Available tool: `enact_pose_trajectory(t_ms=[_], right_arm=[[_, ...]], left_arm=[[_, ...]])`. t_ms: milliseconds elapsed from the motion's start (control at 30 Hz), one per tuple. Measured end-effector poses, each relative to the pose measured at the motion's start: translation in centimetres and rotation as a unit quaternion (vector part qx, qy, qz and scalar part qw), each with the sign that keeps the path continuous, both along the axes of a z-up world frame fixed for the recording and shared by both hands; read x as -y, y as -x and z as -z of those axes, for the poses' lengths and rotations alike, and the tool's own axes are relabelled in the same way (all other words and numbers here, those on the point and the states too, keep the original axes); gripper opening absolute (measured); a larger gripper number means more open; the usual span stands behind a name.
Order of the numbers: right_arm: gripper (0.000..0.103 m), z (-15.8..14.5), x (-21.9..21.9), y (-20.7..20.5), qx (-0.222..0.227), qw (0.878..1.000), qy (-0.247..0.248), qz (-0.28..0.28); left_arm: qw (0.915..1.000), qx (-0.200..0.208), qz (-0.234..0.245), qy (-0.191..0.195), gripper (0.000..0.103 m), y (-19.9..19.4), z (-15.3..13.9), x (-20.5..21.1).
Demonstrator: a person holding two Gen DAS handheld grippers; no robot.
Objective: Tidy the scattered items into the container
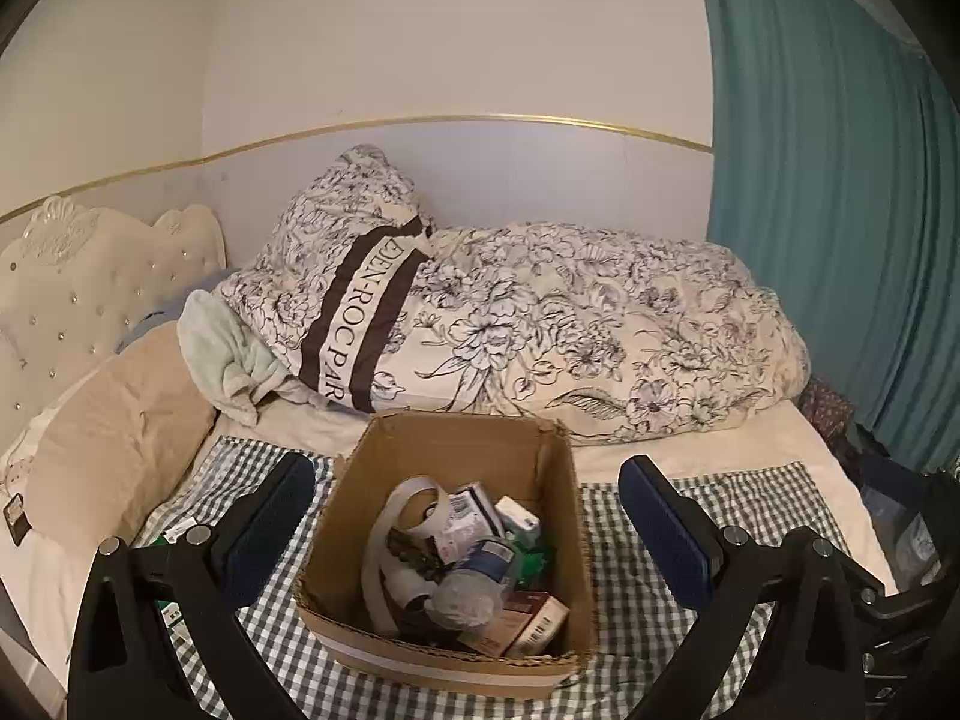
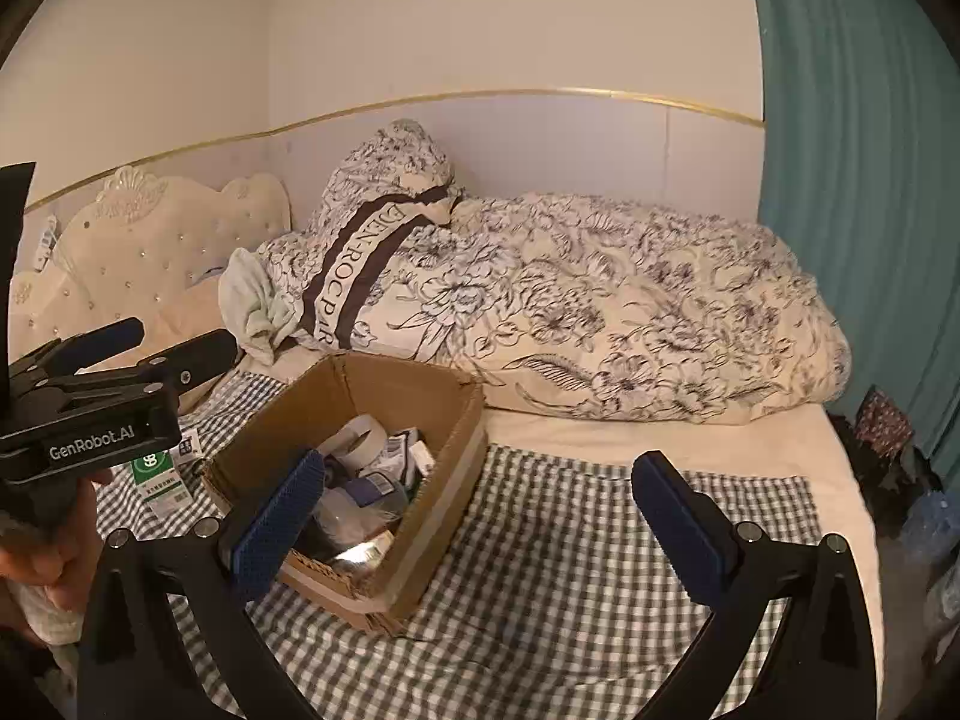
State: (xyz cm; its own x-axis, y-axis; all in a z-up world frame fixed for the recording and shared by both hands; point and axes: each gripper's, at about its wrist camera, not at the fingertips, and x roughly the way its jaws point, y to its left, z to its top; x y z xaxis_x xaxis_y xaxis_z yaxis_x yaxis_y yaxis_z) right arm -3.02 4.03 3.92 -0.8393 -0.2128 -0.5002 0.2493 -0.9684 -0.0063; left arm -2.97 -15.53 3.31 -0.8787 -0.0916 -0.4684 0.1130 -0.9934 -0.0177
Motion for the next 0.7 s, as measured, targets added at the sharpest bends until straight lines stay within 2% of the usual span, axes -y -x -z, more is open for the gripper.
enact_pose_trajectory(t_ms=[367,700], right_arm=[[0.103,-0.7,-3.4,-2.5,-0.009,1.000,-0.003,0.030],[0.103,0.1,-8.0,-4.0,-0.010,0.998,0.003,0.062]], left_arm=[[0.9997,-0.007,0.024,-0.001,0.103,-1.8,-0.7,-3.8],[0.9988,-0.006,0.047,0.006,0.103,-2.7,0.6,-7.6]])
